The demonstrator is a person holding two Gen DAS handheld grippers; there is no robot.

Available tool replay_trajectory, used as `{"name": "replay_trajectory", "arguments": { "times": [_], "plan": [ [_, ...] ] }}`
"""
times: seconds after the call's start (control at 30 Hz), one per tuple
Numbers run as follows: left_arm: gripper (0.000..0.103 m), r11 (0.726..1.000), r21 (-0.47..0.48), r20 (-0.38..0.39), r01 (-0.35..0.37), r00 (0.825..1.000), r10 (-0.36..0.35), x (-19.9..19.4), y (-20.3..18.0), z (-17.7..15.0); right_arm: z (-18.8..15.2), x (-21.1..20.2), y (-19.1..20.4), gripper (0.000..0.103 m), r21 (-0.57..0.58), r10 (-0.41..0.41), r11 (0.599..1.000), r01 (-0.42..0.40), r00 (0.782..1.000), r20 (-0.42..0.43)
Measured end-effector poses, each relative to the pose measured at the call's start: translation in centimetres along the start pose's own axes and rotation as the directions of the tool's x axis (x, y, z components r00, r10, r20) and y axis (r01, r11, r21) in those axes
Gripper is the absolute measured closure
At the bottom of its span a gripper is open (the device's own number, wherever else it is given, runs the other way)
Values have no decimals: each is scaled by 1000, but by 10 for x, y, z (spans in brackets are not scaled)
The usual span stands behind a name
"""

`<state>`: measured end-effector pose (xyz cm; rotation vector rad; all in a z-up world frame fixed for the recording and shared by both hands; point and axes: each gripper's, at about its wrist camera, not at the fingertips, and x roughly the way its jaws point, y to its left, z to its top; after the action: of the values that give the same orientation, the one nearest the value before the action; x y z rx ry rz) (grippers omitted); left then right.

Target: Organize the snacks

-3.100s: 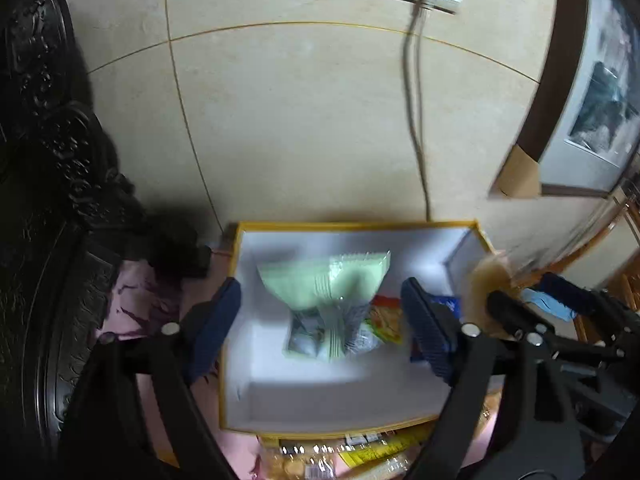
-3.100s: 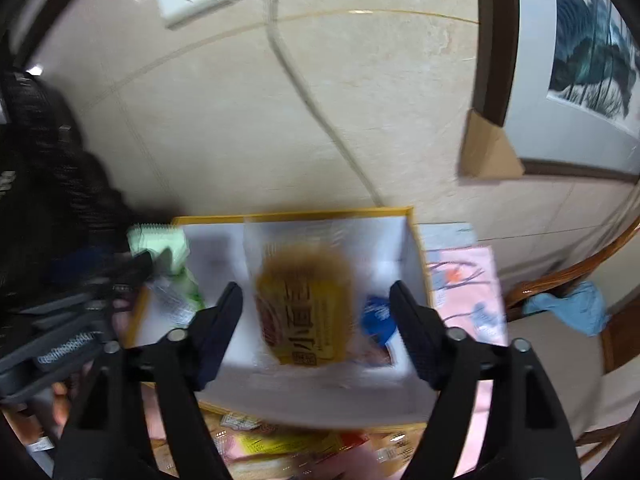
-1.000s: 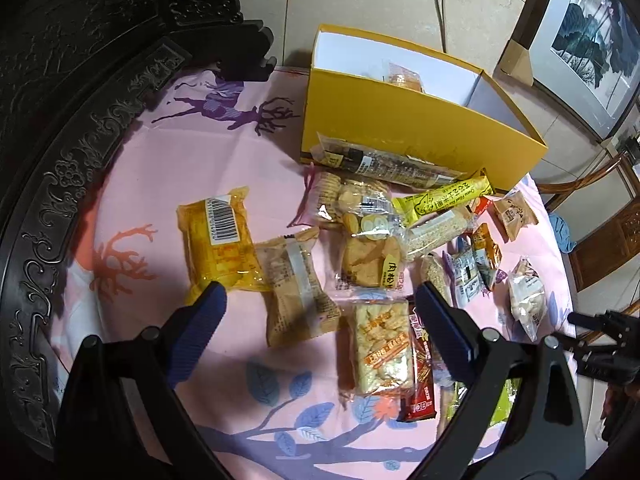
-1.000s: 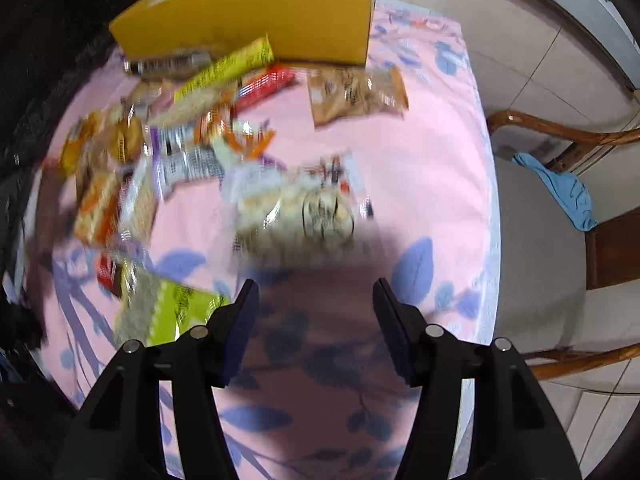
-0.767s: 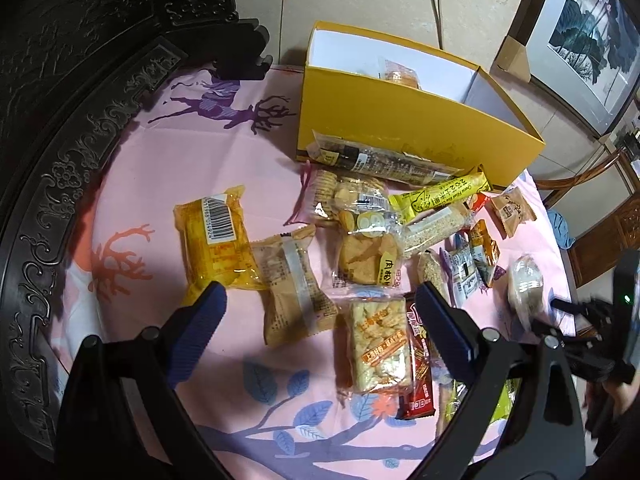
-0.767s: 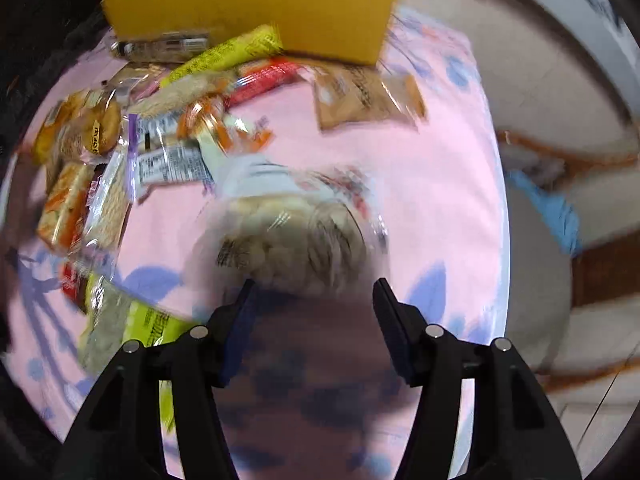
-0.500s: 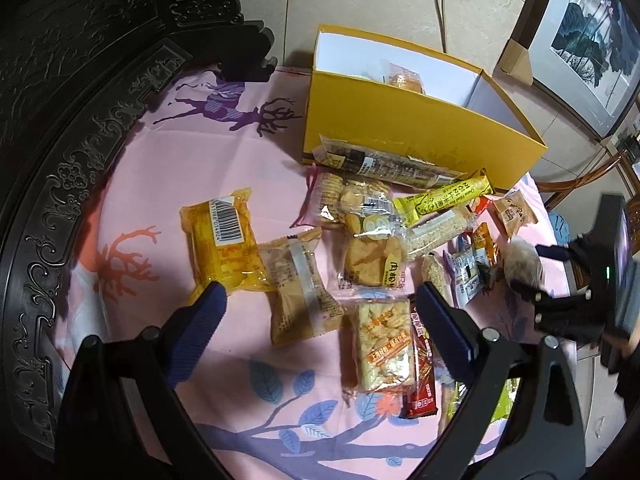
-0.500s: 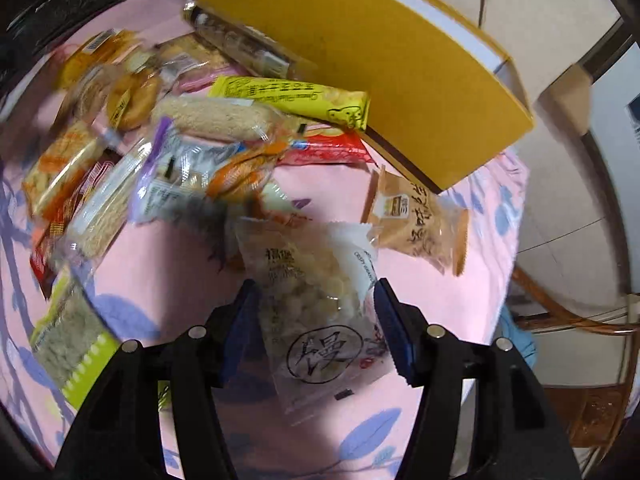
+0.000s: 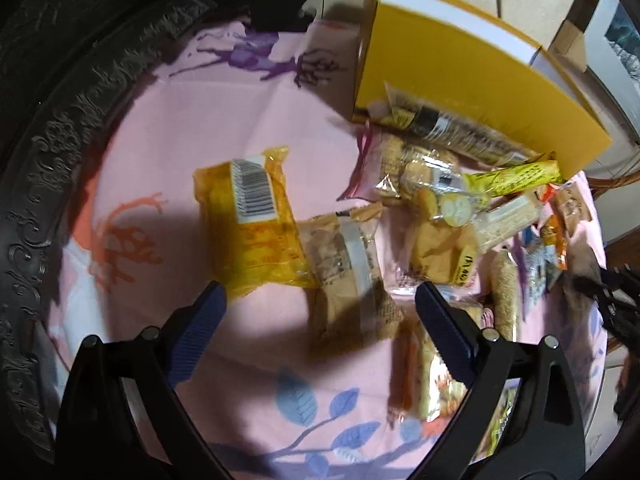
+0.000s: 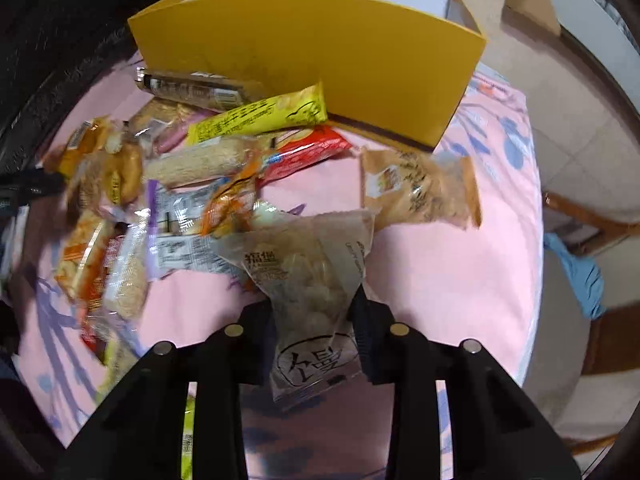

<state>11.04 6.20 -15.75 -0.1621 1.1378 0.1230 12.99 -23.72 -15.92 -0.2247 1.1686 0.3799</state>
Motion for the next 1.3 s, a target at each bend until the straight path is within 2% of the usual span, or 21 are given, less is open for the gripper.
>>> {"name": "replay_trajectory", "arguments": {
  "times": [0.13, 0.17, 0.2, 0.23, 0.27, 0.37, 0.53, 0.6, 0.7, 0.83, 0.9, 1.07, 1.3],
  "plan": [
    [7, 997, -12, 11, -70, 997, 70, 20, -6, 2, -6, -9, 16, 69, 40, 34, 999, -35, 999, 12],
    [11, 996, -6, 18, -86, 996, 86, 23, -8, 2, -7, -10, 17, 69, 52, 39, 998, -40, 999, 15],
    [20, 993, 2, 25, -118, 993, 118, 25, -12, 0, -8, -11, 20, 69, 61, 39, 997, -40, 999, 16],
    [56, 995, 4, 21, -105, 994, 104, 26, -14, 0, -8, -11, 19, 69, 70, 40, 997, -41, 999, 16],
    [68, 999, 1, 24, -55, 998, 55, 26, -17, -2, -7, -11, 17, 69, 78, 40, 996, -41, 999, 17],
    [67, 987, 76, 62, -140, 989, 136, 25, -36, -5, -9, -13, 21, 69, 92, 42, 995, -44, 999, 22],
    [59, 991, 61, 46, -119, 992, 117, 33, -32, -5, -6, -3, 21, 68, 93, 50, 994, -50, 999, 1],
    [59, 992, 56, 58, -116, 992, 112, 34, -32, -6, -4, 4, 22, 67, 94, 49, 994, -49, 999, -5],
    [65, 988, 98, 75, -119, 991, 112, 34, -36, -8, -1, 8, 25, 66, 92, 37, 995, -38, 999, 8],
    [71, 996, 67, 41, -52, 998, 50, 27, -31, -7, -1, 5, 23, 72, 108, 29, 994, -31, 999, 28],
    [71, 999, 38, 39, -20, 999, 18, 16, -25, -10, -1, -9, 21, 73, 133, 29, 990, -38, 997, 74],
    [71, 999, 28, 92, 42, 995, -45, -25, -30, -7, 8, -53, 29, 73, 118, 33, 991, -55, 982, 185],
    [71, 993, 100, 173, 67, 981, -84, -70, -71, 20, 29, -89, 44, 73, 110, 14, 993, -41, 971, 239]
  ]
}}
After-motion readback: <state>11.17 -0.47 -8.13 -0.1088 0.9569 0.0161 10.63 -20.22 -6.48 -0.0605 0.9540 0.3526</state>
